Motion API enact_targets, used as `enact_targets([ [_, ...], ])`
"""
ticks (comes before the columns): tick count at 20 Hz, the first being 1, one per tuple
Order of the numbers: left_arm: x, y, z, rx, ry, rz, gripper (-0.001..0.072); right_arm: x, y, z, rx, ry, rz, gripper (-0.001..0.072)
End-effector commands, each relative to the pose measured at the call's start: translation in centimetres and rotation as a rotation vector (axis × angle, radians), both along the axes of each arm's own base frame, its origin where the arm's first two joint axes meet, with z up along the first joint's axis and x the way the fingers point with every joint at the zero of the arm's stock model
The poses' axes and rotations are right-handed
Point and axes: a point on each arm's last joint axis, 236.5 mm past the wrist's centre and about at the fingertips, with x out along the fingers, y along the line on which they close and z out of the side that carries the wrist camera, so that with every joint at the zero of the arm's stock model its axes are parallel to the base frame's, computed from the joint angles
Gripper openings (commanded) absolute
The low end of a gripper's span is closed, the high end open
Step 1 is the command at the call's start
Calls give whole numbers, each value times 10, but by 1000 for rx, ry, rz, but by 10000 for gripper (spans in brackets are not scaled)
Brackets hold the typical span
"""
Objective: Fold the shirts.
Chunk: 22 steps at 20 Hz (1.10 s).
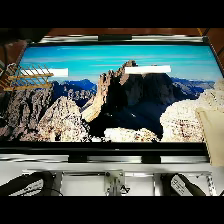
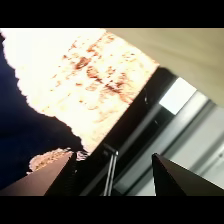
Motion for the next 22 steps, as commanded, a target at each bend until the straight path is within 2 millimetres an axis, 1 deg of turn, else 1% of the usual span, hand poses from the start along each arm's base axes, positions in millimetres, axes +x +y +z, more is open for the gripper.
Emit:
enact_targets([
  [1,25,13,-74,127,203,58,609,95,124,-37,80,-151,344,589],
  [2,33,31,-117,244,314,131,608,121,165,-41,66,-202,467,589],
  [3,36,53,-160,371,433,208,608,135,200,-45,28,-212,595,589],
  [4,31,75,-202,495,572,285,609,141,223,-49,-37,-186,710,589],
  [5,24,88,-234,582,692,334,609,142,236,-52,-114,-140,796,589],
  [6,16,92,-259,642,784,343,608,143,241,-53,-189,-90,843,590],
  [7,10,86,-280,675,854,319,609,145,247,-52,-216,-63,862,590],
  [8,5,79,-296,706,901,291,609,147,253,-52,-196,-60,859,590],
  [9,3,73,-309,728,930,269,609,149,257,-52,-175,-71,851,589],
  [10,1,67,-319,747,949,251,610,149,257,-52,-170,-70,850,589],
  [12,-1,58,-325,762,953,230,612,149,250,-52,-202,-59,847,590],
  [13,1,54,-324,754,943,235,612,150,250,-51,-203,-64,847,589],
  [16,19,40,-320,708,861,249,613,151,250,-51,-203,-64,847,589],
  [18,19,34,-319,705,852,240,613,150,250,-51,-203,-64,847,589],
  [22,18,34,-320,708,854,239,613,150,250,-51,-203,-64,847,589],
])
